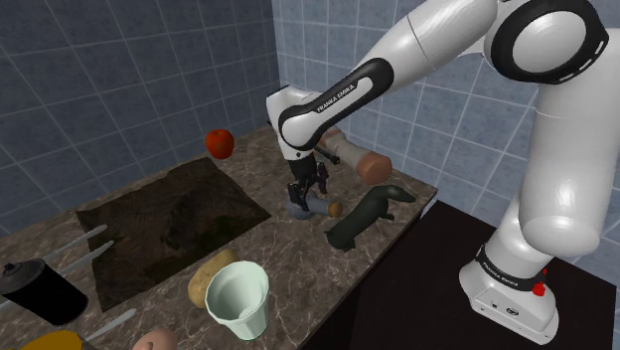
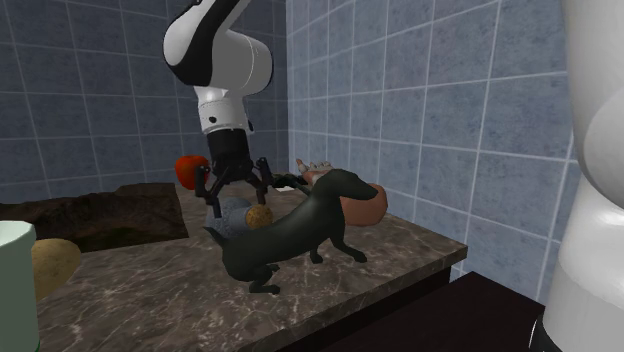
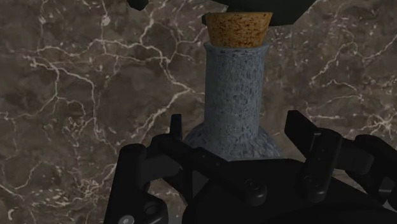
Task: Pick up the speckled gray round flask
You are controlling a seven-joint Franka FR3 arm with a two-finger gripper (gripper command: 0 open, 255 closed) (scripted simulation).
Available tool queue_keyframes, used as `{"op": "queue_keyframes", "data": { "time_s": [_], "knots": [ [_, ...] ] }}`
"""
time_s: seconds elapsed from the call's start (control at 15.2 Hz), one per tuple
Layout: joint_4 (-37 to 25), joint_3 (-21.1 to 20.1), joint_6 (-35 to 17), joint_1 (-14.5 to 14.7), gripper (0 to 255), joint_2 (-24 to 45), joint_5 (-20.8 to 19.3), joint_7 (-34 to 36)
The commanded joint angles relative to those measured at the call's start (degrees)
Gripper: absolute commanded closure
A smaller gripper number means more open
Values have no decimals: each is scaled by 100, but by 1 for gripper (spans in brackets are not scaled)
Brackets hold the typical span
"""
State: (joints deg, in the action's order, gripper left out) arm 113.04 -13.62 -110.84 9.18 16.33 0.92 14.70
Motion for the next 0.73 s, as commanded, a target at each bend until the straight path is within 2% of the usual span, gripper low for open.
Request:
{"op": "queue_keyframes", "data": {
  "time_s": [0.0,0.2,0.26,0.66],
  "knots": [
    [46,6,-144,9,0,99,-20,9],
    [79,12,-247,15,0,171,-36,14],
    [69,13,-248,16,255,182,-38,15],
    [63,12,-251,20,255,192,-40,20]
  ]
}}
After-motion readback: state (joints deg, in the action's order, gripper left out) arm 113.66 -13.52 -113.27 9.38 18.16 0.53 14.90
